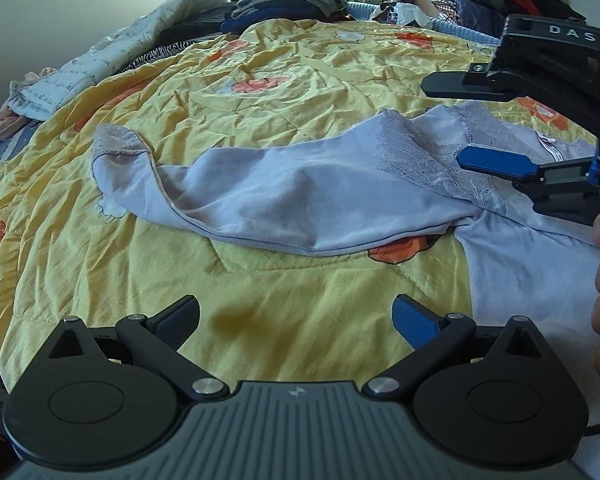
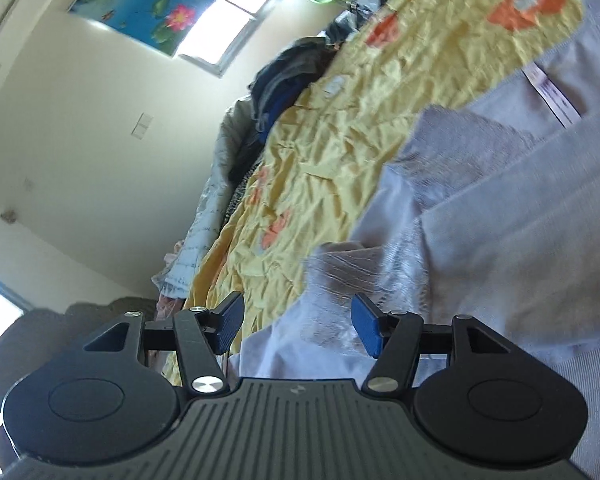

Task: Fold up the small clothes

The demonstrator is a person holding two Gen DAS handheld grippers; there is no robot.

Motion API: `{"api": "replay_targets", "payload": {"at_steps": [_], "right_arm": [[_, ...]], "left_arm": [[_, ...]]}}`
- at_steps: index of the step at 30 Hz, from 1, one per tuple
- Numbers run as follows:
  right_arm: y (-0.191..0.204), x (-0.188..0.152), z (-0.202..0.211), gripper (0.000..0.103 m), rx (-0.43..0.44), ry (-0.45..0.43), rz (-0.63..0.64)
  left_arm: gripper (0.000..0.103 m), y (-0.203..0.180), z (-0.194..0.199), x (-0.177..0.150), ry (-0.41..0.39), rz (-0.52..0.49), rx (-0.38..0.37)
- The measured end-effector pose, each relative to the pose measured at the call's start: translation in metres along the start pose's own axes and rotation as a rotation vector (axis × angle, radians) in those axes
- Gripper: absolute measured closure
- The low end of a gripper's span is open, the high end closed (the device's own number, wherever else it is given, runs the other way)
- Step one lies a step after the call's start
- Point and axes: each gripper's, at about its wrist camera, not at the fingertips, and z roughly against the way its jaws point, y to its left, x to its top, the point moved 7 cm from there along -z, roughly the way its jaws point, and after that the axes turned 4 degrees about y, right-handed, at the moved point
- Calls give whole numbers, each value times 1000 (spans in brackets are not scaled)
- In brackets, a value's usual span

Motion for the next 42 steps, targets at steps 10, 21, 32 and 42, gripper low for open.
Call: {"api": "replay_targets", "payload": {"at_steps": [10, 21, 32, 42], "right_arm": [[32, -21, -34, 42, 27, 135, 125], [89, -67, -142, 40, 109, 395, 170], [163, -134, -156, 40, 35, 398, 737], [198, -175, -144, 40, -5, 337, 1106]], "left_arm": [[0, 102, -2, 21, -43, 138, 178], [0, 224, 11, 40, -83, 373, 271], [0, 226, -33, 130, -53, 134, 348], [0, 193, -55, 134, -30, -66, 398]]}}
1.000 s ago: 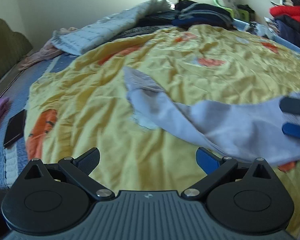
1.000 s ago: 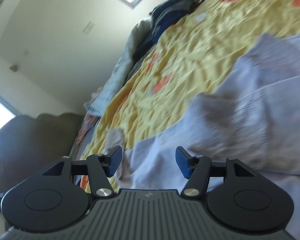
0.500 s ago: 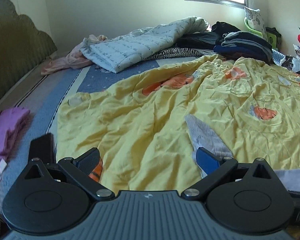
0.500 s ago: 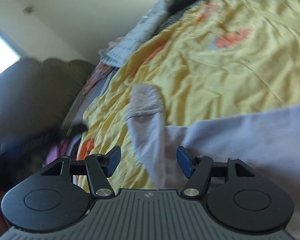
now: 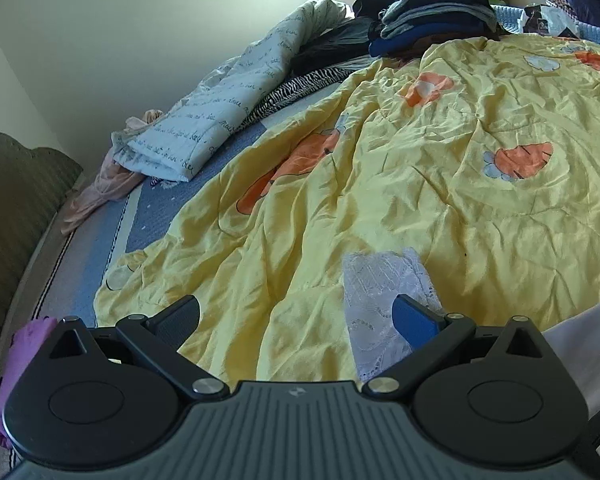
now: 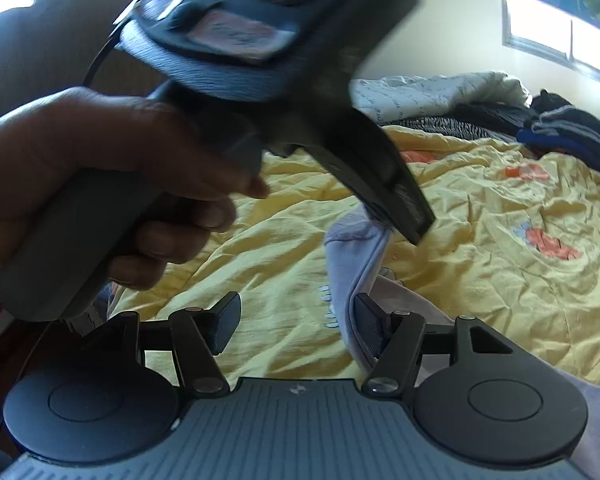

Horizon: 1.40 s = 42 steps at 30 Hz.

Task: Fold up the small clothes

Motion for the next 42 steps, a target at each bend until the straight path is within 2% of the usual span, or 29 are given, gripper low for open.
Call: {"api": "replay_targets", "payload": {"at_steps": [5, 11, 14, 19, 21, 23, 25, 28, 33, 35, 37, 39, 42], "right_arm": [[16, -3, -2, 39, -1, 0, 73], [37, -10, 12, 34, 58, -23, 148], [37, -11, 17, 33, 46, -38, 150], [7, 2, 22, 29, -19, -101, 0], [-10, 9, 13, 29, -1, -81, -85], [-20, 13, -1, 29, 16, -39, -115], [-25, 19, -14, 29, 1, -13, -97], [-12, 31, -21, 29, -1, -38, -32], [49, 26, -10, 29, 200, -46, 179], [62, 18, 1, 29, 198, -51, 253], [57, 13, 12, 29, 184, -55, 208], [39, 8, 20, 28, 169, -48, 93], [12, -2, 31, 28, 63, -33, -33]], "left_arm": [[0, 8, -8, -15, 3, -1, 110], [0, 58, -27, -68, 102, 194, 193], [0, 82, -27, -91, 126, 286, 217], [0, 107, -9, -110, 116, 419, 118], [0, 113, 1, -115, 98, 450, 97], [0, 117, 12, -121, 75, 481, 91], [0, 123, 21, -127, 55, 507, 99], [0, 131, 28, -136, 46, 520, 117], [0, 151, 26, -148, 70, 552, 167], [0, 155, 26, -152, 79, 575, 160], [0, 153, 28, -153, 74, 593, 120], [0, 145, 31, -150, 58, 596, 60], [0, 125, 39, -142, 40, 585, -63]]}}
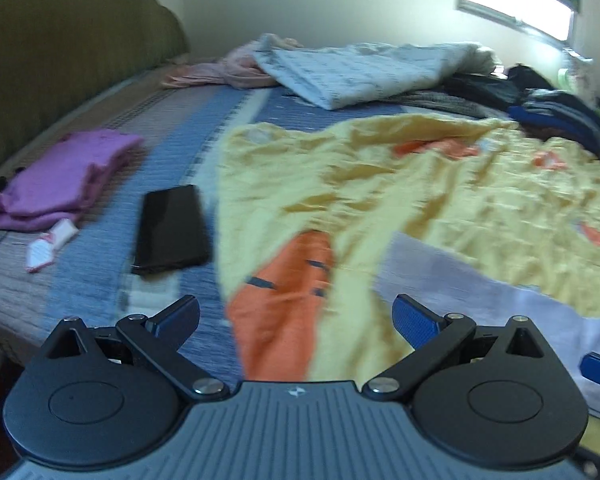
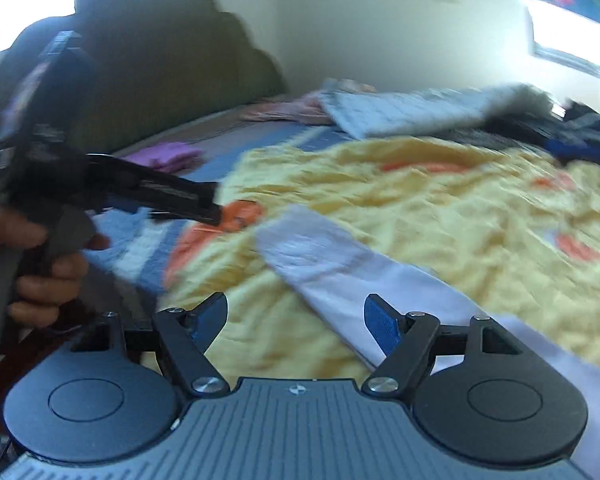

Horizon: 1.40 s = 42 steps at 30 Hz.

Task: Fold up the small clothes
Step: 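Grasp the lace-edged sleeve cuff with the left gripper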

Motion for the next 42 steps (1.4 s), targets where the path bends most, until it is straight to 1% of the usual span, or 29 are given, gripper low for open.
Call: {"api": "replay_targets", "payload": {"at_steps": [2, 3, 5, 6, 7, 9, 11, 13, 15, 16, 18, 20, 22, 24, 26, 30, 31, 32, 33, 34, 35, 36, 38, 40, 42], "right_arm": [[-14, -7, 10, 28, -118, 10, -43], [-18, -11, 16, 28, -172, 9, -56], [-23, -20, 28, 28, -239, -6, -70], [-24, -25, 33, 28, -265, -11, -73], [-25, -31, 37, 28, -292, -12, -71], [-24, -42, 47, 28, -327, -11, -56], [-21, -51, 57, 28, -339, -21, -44], [-19, -59, 68, 27, -341, -38, -48], [-18, -66, 79, 26, -354, -50, -66], [-19, -69, 83, 26, -363, -53, -80], [-25, -75, 89, 26, -373, -57, -115], [-31, -81, 93, 26, -378, -54, -156], [-35, -86, 96, 26, -380, -52, -189], [-37, -92, 98, 26, -387, -50, -210], [-36, -95, 99, 26, -390, -47, -219], [-31, -98, 100, 26, -398, -46, -212], [-30, -98, 101, 26, -400, -48, -209], [-29, -97, 102, 26, -401, -50, -206], [-28, -97, 103, 26, -402, -52, -205], [-27, -96, 103, 26, -403, -53, -204], [-27, -96, 104, 26, -403, -55, -204], [-27, -96, 105, 26, -403, -56, -206], [-27, -96, 108, 26, -404, -58, -209], [-27, -97, 110, 26, -406, -60, -213], [-28, -98, 113, 26, -411, -64, -215]], "left_arm": [[0, -16, 3, -5, 43, 25, -120], [0, -25, 4, -9, 73, 47, -196], [0, -42, 3, -16, 146, 105, -361], [0, -50, 0, -20, 184, 139, -425], [0, -58, -4, -25, 221, 173, -473], [0, -70, -13, -32, 280, 238, -541], [0, -77, -20, -34, 288, 293, -586], [1, -79, -27, -33, 273, 328, -584], [1, -81, -36, -30, 254, 373, -602], [1, -82, -40, -30, 259, 398, -620], [2, -82, -50, -29, 271, 478, -678], [2, -83, -56, -27, 246, 534, -732], [3, -85, -63, -25, 236, 568, -775], [3, -87, -67, -20, 193, 586, -794], [3, -91, -71, -14, 164, 585, -796], [3, -100, -76, -6, 154, 556, -780], [10, -103, -77, -5, 157, 546, -769], [25, -105, -79, -6, 168, 530, -742], [34, -106, -81, -6, 177, 517, -721], [53, -108, -83, -7, 184, 507, -705], [67, -107, -87, -10, 205, 499, -699], [73, -107, -90, -12, 212, 501, -693], [95, -104, -95, -16, 214, 497, -672], [100, -101, -95, -20, 196, 483, -657], [101, -100, -89, -22, 160, 445, -631]]}}
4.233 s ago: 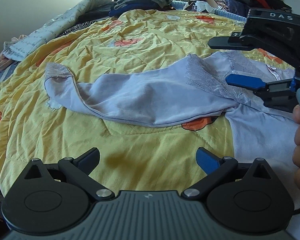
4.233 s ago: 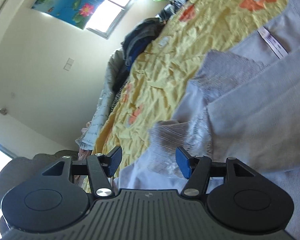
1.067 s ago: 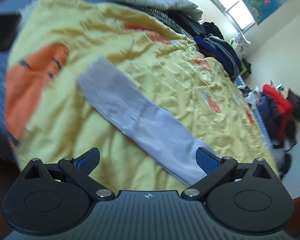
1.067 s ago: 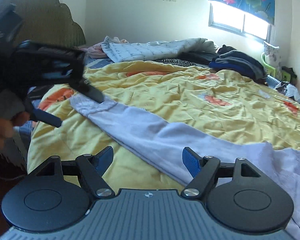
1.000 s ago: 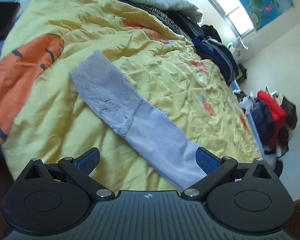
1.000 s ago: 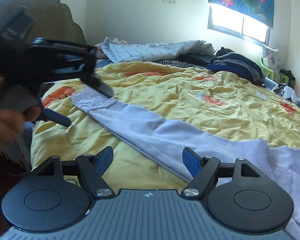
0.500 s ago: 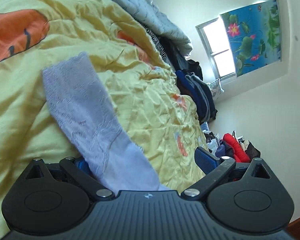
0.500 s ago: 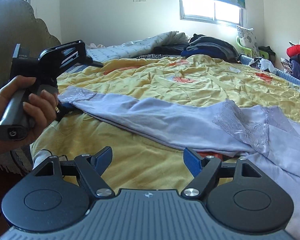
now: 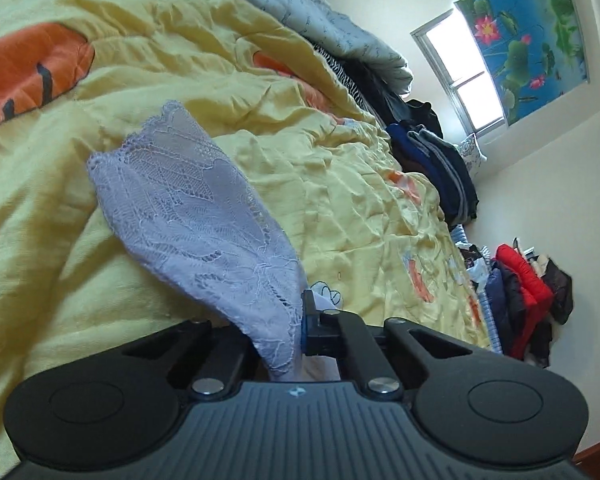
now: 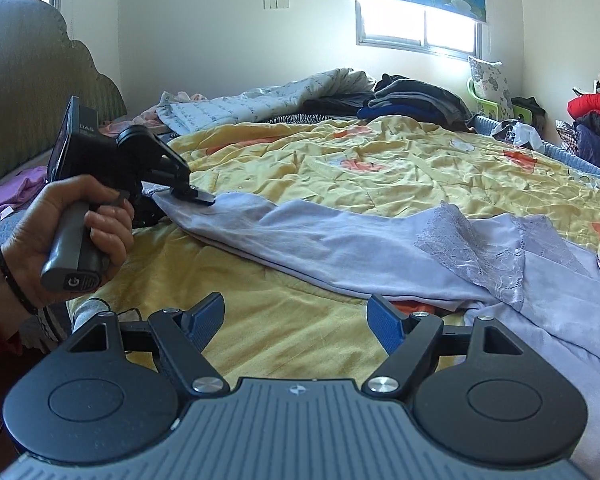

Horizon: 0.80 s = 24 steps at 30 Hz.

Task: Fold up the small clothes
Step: 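Grasp the lace-edged sleeve cuff with the left gripper, then carry the held sleeve across the top's body toward the right tool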

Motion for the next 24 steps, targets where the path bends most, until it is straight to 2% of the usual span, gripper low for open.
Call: {"api": "replay_targets", "payload": {"at_steps": [6, 11, 14, 18, 21, 24], "right_arm": [[-25, 0, 8, 26, -57, -23, -27], [-69, 0, 14, 25, -135, -26, -106], [-92, 8, 11, 25, -141, -46, -180], [-91, 33, -4, 26, -135, -65, -140], [-66, 57, -9, 38, -44, -105, -98], [-39, 76, -8, 41, 35, -151, -59]], "left_arm": [[101, -29, 22, -8, -124, -208, 107], [101, -63, 42, -17, -209, -351, 144], [101, -85, 49, -23, -235, -400, 129], [101, -112, 65, -34, -261, -470, 89], [101, -135, 76, -48, -264, -537, 39], [101, -158, 85, -66, -247, -577, -32]]}}
